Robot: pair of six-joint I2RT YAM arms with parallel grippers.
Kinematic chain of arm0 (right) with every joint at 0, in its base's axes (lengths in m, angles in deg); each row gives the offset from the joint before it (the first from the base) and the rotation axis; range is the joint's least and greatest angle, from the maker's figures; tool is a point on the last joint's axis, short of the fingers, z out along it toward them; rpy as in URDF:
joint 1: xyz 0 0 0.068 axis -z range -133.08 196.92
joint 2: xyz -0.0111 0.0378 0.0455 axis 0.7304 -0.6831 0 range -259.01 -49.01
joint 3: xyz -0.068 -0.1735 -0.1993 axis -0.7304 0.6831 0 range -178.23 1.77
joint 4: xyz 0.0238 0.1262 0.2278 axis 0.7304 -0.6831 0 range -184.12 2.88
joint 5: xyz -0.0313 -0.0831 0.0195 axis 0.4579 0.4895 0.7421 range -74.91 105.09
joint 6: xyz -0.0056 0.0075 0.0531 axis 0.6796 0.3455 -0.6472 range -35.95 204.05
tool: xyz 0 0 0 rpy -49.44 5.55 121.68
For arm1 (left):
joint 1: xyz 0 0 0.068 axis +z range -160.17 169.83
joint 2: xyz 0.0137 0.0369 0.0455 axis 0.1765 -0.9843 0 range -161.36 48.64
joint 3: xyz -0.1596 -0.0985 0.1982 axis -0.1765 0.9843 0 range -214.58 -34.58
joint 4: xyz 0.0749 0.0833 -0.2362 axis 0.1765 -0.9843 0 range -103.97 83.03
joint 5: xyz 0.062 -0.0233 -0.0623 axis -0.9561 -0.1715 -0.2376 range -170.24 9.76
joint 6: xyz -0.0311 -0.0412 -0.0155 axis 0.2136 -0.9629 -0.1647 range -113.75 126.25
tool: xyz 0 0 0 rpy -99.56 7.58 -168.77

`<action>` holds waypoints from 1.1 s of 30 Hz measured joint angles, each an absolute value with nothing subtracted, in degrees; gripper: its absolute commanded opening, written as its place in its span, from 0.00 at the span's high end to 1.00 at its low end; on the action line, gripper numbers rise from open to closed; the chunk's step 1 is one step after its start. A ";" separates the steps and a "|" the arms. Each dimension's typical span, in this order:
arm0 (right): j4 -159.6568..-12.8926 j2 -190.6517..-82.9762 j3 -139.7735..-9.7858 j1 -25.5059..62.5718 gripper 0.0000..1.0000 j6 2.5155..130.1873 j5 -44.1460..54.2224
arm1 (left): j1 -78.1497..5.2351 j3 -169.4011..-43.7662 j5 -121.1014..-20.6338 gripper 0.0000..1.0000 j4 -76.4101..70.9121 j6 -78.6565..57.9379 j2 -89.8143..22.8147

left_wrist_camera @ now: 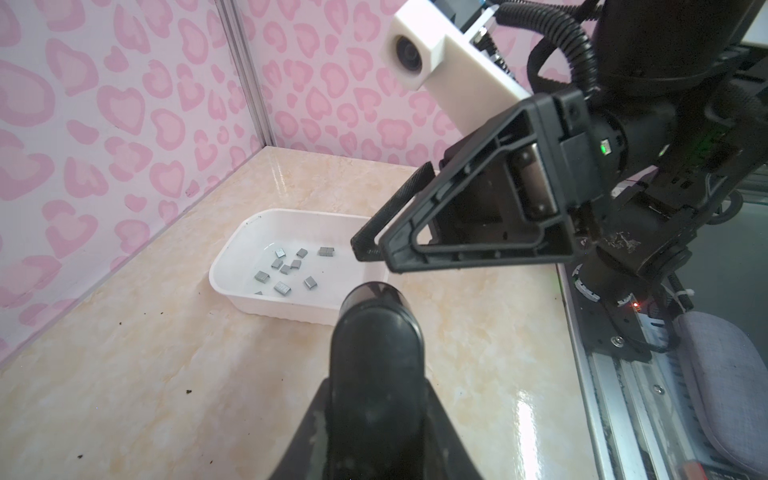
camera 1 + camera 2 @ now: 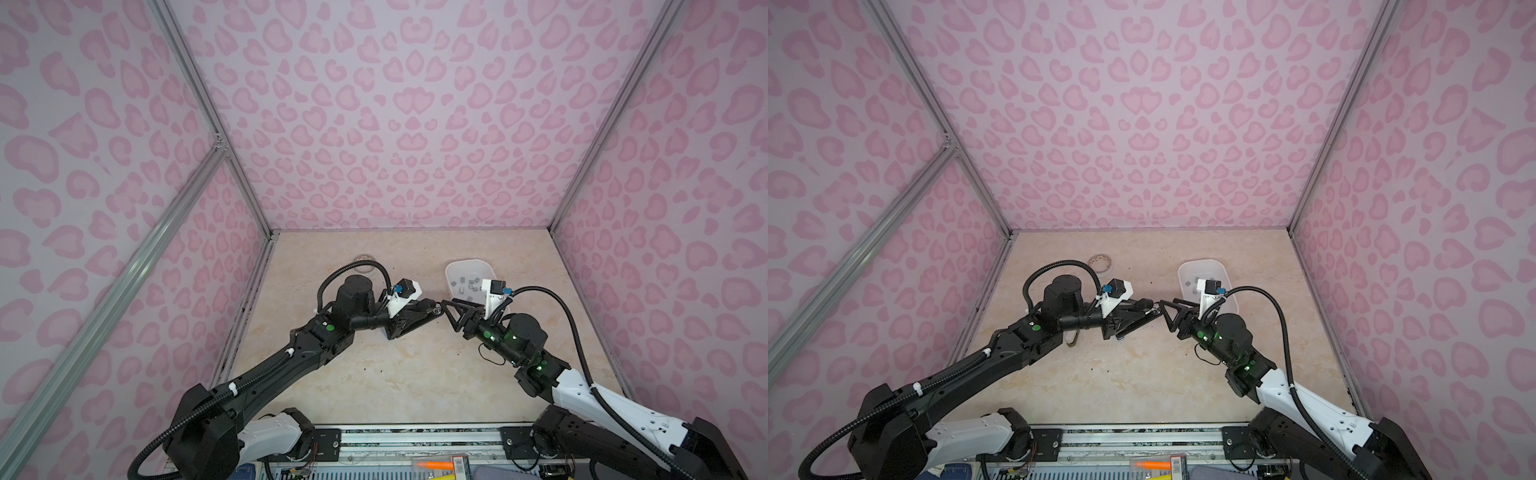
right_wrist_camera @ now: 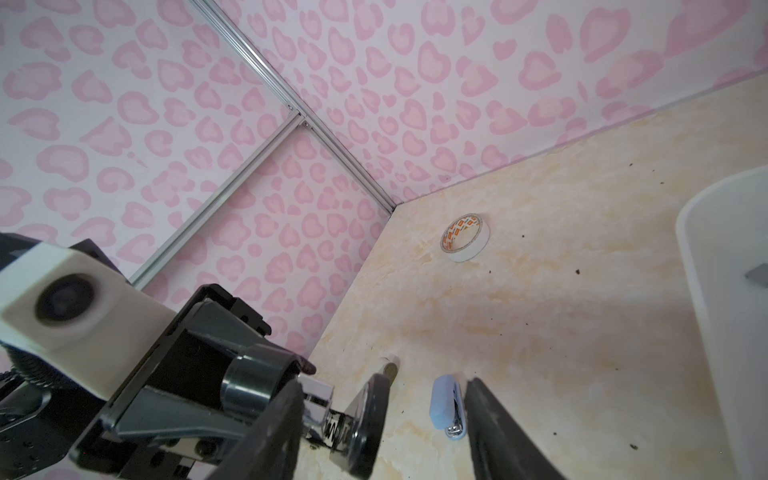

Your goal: Load the staples into the stapler

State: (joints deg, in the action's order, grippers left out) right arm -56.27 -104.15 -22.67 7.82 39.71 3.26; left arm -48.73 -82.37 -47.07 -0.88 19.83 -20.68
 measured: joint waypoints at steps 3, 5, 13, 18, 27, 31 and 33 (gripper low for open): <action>-54.04 -108.41 -23.24 7.65 0.50 37.88 2.25 | -48.80 -82.40 -47.22 0.96 -1.34 19.96 -20.98; -53.08 -110.53 -24.07 7.65 0.53 36.89 2.27 | -48.80 -82.40 -47.42 0.96 -1.49 20.12 -20.96; -48.41 -115.58 -24.36 6.71 0.69 33.53 0.44 | -48.91 -82.40 -47.92 0.96 -0.99 20.88 -21.35; -47.53 -116.61 -24.71 5.77 0.90 31.39 0.92 | -49.02 -82.42 -48.56 0.96 -0.99 21.60 -21.86; -46.46 -117.61 -25.08 5.38 1.00 29.27 3.71 | -49.13 -83.79 -48.93 0.67 -1.28 22.37 -23.76; -46.70 -118.49 -25.25 4.63 1.00 30.23 3.56 | -49.50 -84.43 -48.25 0.54 -0.69 21.45 -24.61; -47.33 -118.90 -25.27 4.26 1.00 30.32 2.71 | -49.74 -84.71 -47.57 0.52 0.34 21.47 -24.74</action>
State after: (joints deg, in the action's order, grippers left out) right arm -47.33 -118.90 -25.27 4.26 30.32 2.71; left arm -49.74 -84.71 -47.57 0.34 21.47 -24.74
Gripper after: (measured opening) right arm 0.089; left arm 0.474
